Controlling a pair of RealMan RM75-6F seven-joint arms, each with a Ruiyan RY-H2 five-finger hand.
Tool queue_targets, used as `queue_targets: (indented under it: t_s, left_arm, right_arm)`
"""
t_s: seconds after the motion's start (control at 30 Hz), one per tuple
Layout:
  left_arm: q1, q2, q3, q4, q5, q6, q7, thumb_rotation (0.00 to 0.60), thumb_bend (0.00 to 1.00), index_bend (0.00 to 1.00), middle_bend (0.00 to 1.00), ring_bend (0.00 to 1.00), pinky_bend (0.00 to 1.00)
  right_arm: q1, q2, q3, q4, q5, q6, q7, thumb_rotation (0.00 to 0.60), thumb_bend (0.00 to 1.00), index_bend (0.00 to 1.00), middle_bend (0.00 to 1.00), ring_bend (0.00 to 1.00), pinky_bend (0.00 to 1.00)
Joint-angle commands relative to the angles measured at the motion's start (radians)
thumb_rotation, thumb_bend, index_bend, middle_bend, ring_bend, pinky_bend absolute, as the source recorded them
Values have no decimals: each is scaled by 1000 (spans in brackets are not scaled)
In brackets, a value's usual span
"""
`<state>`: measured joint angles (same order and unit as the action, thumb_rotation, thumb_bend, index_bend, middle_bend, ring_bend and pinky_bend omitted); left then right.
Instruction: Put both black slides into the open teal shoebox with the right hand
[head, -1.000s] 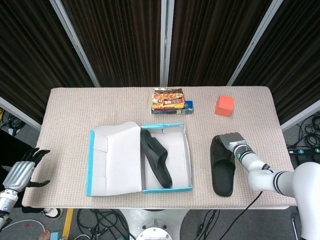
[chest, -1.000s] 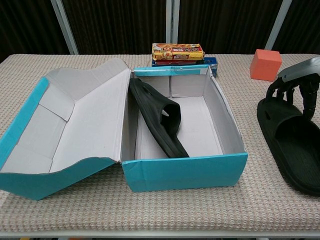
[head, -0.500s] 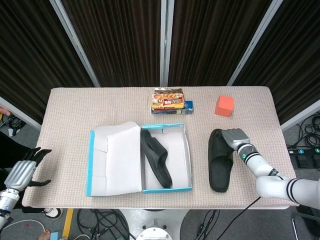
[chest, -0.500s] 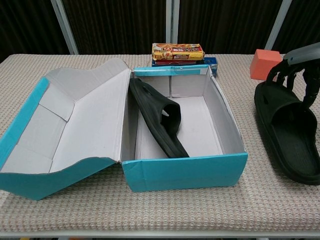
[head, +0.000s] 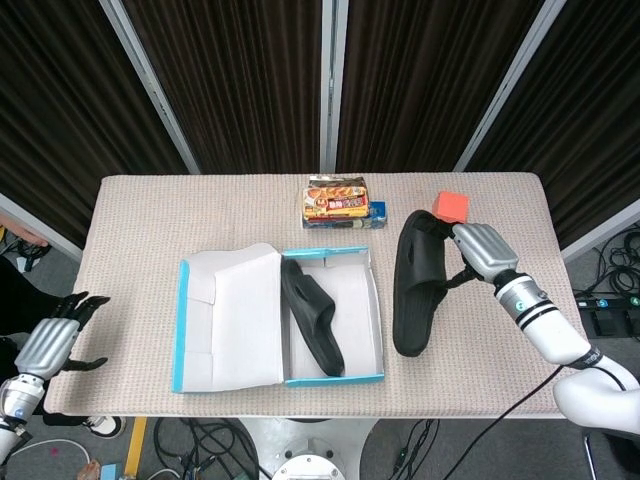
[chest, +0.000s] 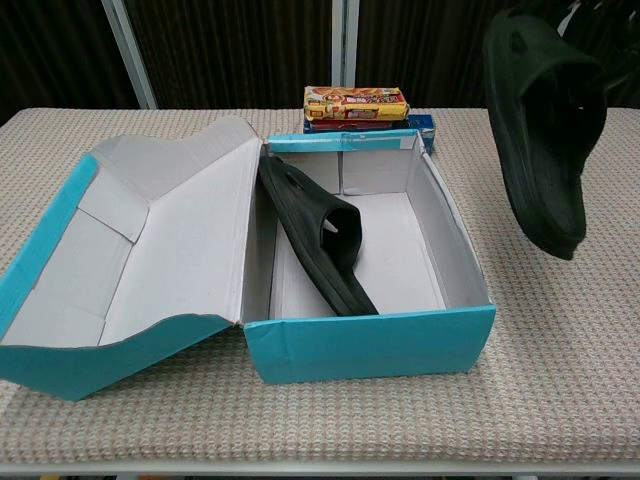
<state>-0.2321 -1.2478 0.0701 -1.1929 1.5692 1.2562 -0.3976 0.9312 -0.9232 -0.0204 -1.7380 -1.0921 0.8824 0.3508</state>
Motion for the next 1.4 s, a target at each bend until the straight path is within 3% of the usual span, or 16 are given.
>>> queue_targets:
  t_s: [0.03,0.23,0.5,0.97,1.4]
  left_arm:
    - [3,-3,-4,1,-3,8,2,600,130,102,108,3,42]
    - [3,-4,-7,2,-3,15,10,600,129,102,108,3,43]
    - [4,-1,-6,3,-10,9,15,600,129,102,108,3,43]
    - [12,-11,-1,34,-4,21,31,600,129,102,108,3,43]
    - [12,-19,1,54,-1,20,11,600,129,102,108,3,43]
  right_arm:
    - [-77,-29,86,54,-165,67,204,600,137,572,520,446,636]
    - [-88,-140,104,164,-297,45,408,600,142,572,520,446,637]
    - [-71,-282,86,323,-450,34,619,600,151,576,522,446,639]
    - [-30,-451,62,509,-527,29,724,600,161,578,522,446,640]
    - [0,-489,38,563,-533,-21,632,600,206,578,522,446,640]
